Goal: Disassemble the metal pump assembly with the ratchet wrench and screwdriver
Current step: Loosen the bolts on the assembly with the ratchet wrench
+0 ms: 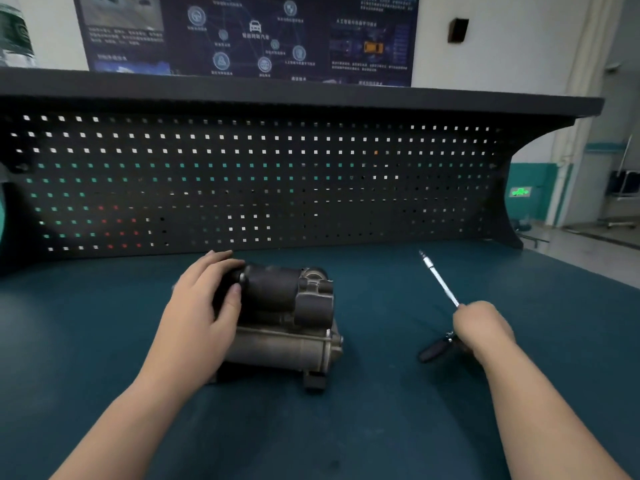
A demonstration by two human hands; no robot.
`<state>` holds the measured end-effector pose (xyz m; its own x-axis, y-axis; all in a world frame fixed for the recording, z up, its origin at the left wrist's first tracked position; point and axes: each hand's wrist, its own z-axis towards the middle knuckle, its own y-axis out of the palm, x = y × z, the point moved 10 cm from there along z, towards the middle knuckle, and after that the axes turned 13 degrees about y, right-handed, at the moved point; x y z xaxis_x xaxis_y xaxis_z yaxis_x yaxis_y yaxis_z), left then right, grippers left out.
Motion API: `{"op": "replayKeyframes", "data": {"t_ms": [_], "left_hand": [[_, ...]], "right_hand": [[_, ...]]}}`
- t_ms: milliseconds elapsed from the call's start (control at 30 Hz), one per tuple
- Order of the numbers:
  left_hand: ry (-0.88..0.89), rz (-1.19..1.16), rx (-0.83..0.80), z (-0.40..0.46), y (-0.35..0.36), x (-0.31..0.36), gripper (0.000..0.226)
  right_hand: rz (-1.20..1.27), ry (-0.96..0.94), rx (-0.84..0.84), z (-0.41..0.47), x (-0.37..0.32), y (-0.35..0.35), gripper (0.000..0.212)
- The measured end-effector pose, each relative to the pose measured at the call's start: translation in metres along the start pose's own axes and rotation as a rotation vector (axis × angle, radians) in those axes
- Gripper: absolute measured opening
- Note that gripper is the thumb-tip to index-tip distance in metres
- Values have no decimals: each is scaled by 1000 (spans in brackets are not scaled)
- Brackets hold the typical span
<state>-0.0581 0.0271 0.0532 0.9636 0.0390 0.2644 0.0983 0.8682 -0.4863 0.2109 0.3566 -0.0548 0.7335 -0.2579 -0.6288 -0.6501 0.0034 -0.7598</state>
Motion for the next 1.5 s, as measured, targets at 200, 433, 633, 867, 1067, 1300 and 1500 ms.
{"op": "replayKeyframes", "data": {"t_ms": [200, 433, 633, 867, 1067, 1300, 1500], "left_hand": [[-29, -87, 65, -2, -2, -2, 32], [-305, -401, 418, -19, -31, -37, 37], [-119, -293, 210, -11, -22, -18, 31], [14, -184, 101, -6, -15, -3, 35], [-18, -189, 115, -8, -12, -6, 44], [-105, -243, 191, -14, -16, -19, 51], [-114, -217, 203, -13, -19, -23, 44]], "right_hand": [[735, -278, -301, -37, -40, -21, 25], [1126, -622, -789, -165, -91, -20, 19], [948, -757, -640, -200, -93, -12, 15], [769, -694, -545, -194, -90, 11, 22], [691, -671, -571, -193, -91, 20, 23], [675, -661, -569, -192, -90, 26, 22], [722, -618, -634, -193, -87, 31, 15]]}}
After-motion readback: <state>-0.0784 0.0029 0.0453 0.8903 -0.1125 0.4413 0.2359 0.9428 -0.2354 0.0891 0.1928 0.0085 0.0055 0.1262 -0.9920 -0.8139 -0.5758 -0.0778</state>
